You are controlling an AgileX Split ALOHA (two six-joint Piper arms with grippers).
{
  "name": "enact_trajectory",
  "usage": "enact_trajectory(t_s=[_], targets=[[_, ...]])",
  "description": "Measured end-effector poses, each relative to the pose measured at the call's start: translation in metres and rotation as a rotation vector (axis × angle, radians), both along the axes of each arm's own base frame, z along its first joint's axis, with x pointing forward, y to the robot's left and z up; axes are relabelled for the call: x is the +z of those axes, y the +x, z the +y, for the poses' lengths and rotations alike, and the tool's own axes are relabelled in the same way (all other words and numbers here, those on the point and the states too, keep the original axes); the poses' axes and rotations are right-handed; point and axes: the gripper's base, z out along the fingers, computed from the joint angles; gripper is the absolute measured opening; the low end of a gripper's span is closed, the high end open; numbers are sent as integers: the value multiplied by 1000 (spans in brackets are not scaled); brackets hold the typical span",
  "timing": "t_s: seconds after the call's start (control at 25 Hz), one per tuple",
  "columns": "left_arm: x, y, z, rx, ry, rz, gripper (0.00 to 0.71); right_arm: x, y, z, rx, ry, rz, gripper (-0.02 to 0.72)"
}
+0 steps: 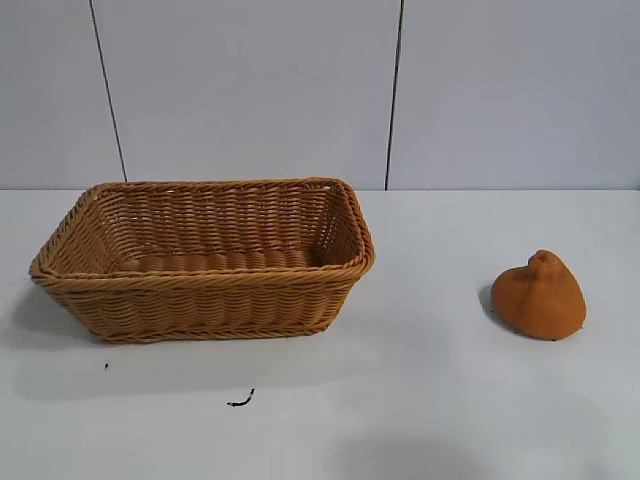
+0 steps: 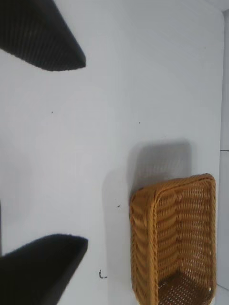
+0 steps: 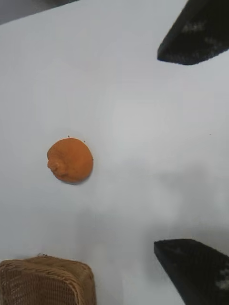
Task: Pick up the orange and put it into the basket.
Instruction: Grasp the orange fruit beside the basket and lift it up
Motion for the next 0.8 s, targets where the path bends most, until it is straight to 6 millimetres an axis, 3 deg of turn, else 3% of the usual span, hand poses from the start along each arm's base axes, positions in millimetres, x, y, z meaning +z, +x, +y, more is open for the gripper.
enact_trajectory(t_s=[0.2,0.36,0.52,0.8], targets=[[0,0,0,0,0,0,666,-16,79,1,18,-9,124,683],[0,0,0,0,0,0,666,-43,125,3,28,-4,232,683],[0,0,0,0,0,0,666,-70,154,7,63,26,303,683],[0,0,0,0,0,0,666,-135,179,8,65,36,449,683]])
